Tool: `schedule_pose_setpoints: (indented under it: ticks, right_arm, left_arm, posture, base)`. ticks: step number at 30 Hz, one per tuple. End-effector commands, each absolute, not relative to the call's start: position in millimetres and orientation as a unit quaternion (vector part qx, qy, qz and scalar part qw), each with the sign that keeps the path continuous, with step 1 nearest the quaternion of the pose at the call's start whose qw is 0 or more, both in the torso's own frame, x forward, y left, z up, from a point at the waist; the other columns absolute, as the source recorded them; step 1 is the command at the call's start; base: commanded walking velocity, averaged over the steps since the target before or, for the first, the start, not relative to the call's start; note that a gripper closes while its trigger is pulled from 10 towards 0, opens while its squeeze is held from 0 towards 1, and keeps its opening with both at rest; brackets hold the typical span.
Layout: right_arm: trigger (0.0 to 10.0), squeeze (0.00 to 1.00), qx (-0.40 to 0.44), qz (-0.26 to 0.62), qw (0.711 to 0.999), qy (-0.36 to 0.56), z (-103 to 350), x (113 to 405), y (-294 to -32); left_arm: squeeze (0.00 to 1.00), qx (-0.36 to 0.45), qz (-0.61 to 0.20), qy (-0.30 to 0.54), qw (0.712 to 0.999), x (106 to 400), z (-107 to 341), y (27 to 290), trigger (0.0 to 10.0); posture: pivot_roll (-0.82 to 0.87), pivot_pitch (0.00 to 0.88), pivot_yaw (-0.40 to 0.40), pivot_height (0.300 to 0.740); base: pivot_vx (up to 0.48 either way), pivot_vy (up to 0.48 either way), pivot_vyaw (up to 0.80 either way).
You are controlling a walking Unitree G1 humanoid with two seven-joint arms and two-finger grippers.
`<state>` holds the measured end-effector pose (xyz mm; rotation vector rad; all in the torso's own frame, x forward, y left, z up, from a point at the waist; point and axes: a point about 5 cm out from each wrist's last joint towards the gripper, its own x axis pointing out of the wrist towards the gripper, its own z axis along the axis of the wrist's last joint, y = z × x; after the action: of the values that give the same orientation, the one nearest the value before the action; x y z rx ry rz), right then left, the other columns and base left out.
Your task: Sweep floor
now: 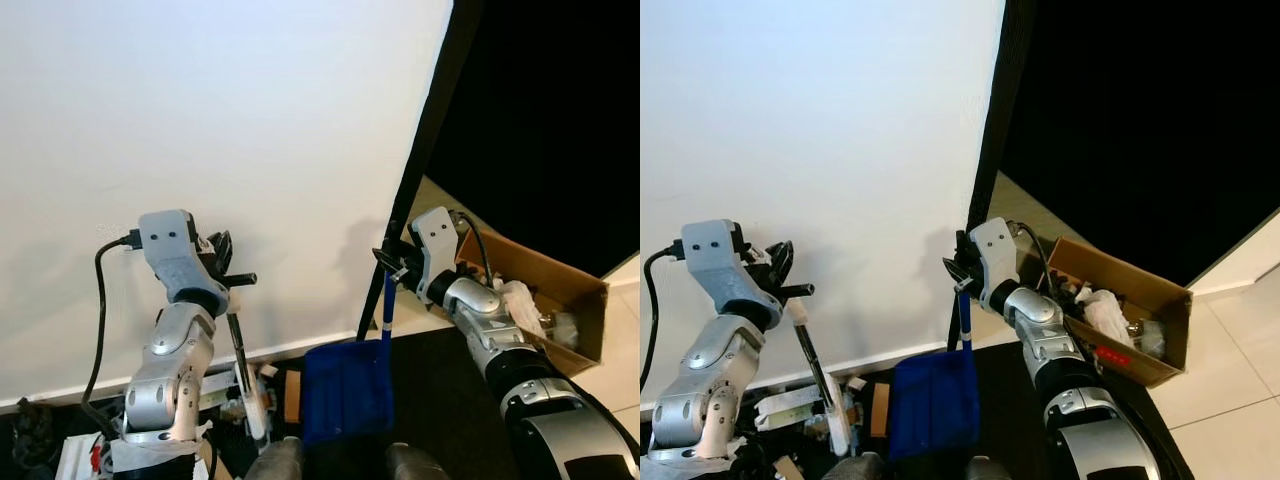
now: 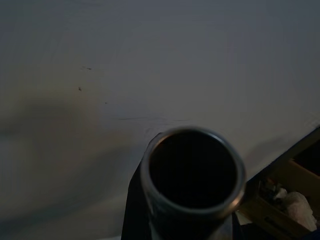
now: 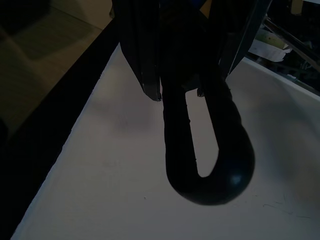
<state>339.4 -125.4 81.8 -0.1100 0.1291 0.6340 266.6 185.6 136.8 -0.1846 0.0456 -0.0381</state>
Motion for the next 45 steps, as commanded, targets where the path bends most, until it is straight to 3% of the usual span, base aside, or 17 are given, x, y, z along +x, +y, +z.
schedule_pose_setpoints:
  ticks: [1,16,35,45]
  right_arm:
    - [10.0,0.00,-0.040,0.302,0.951,0.052,86,342,-129]
    - [10.0,0.00,-0.045,0.296,0.953,0.049,88,343,-132]
    - [10.0,0.00,-0.126,0.279,0.951,0.036,103,349,-165]
    - [10.0,0.00,-0.098,0.251,0.962,0.047,77,337,-157]
  left_arm:
    - [0.00,-0.077,-0.039,0.012,0.996,267,141,183,10.0]
    - [0.00,-0.063,-0.026,0.030,0.997,268,132,189,10.0]
    - [0.00,-0.043,-0.010,0.041,0.998,264,124,197,10.0]
    - [0.00,0.041,-0.086,0.014,0.995,252,130,210,10.0]
  posture:
    - [0.07,0.051,-0.014,0.740]
    - [0.07,0.052,-0.016,0.740]
    - [0.06,0.062,-0.017,0.740]
    - [0.09,0.101,0.007,0.740]
  base:
    - [0.000,0.000,0.00]
    - [0.134,-0.214,0.00]
    - [0.000,0.000,0.00]
    - [0.000,0.000,0.00]
